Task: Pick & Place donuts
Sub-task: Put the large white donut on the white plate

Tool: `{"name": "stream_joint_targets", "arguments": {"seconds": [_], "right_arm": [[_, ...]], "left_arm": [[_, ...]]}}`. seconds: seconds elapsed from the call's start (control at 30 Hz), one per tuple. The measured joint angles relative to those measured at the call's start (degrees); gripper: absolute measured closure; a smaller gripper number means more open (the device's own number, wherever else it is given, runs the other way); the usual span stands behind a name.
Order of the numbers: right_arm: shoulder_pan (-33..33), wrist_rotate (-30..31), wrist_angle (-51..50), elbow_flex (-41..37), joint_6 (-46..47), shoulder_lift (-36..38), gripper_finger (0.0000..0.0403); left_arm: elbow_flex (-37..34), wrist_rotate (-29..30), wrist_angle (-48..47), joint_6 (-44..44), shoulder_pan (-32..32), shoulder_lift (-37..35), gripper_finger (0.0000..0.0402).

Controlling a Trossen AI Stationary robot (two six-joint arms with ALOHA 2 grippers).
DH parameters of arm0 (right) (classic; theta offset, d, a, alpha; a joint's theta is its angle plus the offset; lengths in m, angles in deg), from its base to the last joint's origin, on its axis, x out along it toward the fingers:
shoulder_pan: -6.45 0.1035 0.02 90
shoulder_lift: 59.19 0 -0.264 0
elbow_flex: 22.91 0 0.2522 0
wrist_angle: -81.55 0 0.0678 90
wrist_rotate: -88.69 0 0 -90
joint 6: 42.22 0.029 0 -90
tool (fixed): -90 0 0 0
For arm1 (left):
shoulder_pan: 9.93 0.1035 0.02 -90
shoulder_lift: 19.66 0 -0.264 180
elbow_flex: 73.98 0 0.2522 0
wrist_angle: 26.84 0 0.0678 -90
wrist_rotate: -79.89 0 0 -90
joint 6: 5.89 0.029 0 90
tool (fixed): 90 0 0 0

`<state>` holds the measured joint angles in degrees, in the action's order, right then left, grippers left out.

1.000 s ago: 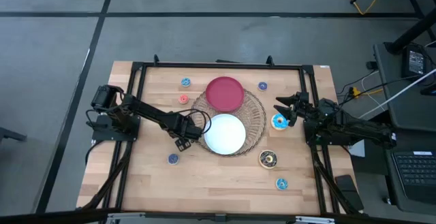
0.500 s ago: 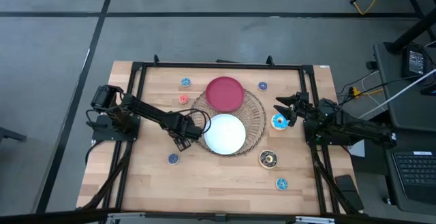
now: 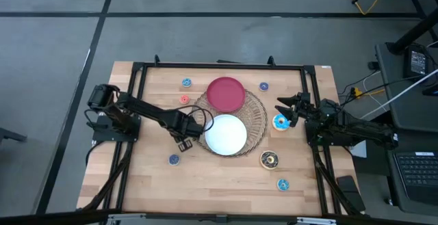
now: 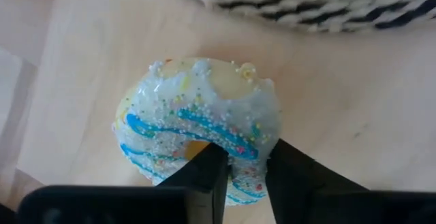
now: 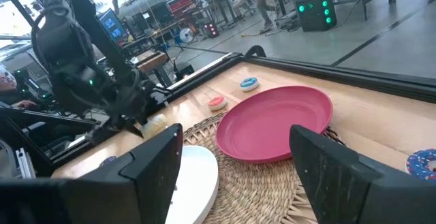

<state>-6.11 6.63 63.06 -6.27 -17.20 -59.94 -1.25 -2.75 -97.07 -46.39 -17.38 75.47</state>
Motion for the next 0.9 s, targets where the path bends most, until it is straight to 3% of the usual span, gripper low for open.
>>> {"name": "stream_joint_targets", "arguments": {"seconds": [0.3,0.9], "right_arm": [[0.0,0.0,0.0,0.0,0.0,0.0,0.0132],[0.0,0.0,0.0,0.0,0.0,0.0,0.0132]], "left_arm": [[8.2,-2.3,-5.6,8.3,4.3,-0.8,0.0338],[24.0,-0.7,-13.1,26.1,6.9,-0.2,0.0339]]}}
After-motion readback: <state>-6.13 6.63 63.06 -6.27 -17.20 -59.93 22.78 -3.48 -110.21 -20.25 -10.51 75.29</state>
